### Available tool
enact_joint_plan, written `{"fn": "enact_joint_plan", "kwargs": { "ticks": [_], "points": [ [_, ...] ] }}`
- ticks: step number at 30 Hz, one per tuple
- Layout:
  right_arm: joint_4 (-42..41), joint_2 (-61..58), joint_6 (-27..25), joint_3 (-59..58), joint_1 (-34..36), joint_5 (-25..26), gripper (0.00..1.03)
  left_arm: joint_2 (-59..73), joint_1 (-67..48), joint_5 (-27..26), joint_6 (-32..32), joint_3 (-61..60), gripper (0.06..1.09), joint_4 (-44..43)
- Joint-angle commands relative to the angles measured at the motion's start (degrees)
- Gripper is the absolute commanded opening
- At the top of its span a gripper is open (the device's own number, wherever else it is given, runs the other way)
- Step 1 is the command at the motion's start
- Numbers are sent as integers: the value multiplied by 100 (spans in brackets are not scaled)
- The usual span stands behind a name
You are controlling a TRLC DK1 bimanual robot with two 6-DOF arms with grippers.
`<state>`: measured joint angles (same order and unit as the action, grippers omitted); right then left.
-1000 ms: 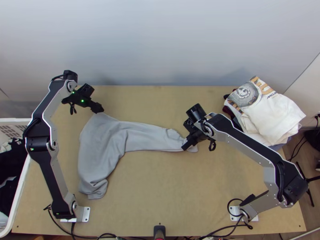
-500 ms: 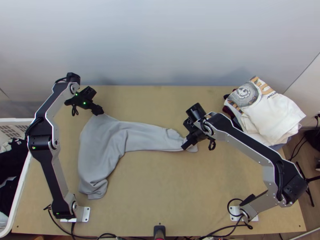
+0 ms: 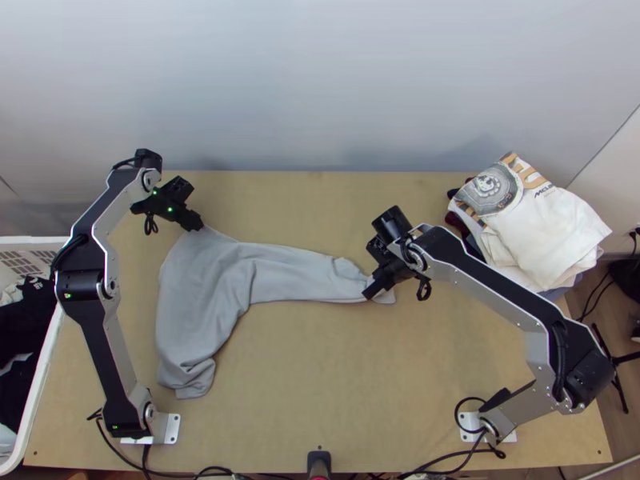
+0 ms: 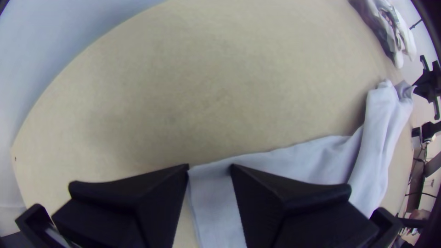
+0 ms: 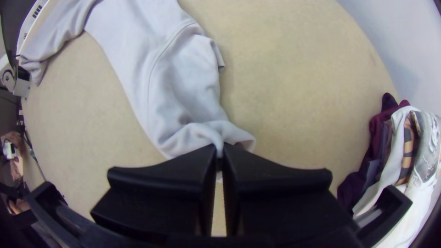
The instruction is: Fold the t-shirt
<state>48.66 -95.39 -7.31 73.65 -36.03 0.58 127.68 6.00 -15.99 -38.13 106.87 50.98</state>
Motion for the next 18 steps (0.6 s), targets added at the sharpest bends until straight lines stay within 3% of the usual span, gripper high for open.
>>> {"fn": "enact_joint_plan", "kwargs": {
  "ticks": [1, 6, 10, 18],
  "points": [
    [-32, -14, 2, -43, -9, 4, 3, -6, 33, -45, 51, -87, 35, -18],
    [-32, -41, 2, -43, -18, 4, 3, -76, 130, -133, 359, -87, 15, -18],
    [-59, -32, 81, 159, 149, 4, 3, -287, 314, -458, 939, 18, 10, 0],
    [-129, 539, 230, 1126, 747, 12, 3, -1491, 1202, -1715, 2662, 378, 9, -53]
  ]
}}
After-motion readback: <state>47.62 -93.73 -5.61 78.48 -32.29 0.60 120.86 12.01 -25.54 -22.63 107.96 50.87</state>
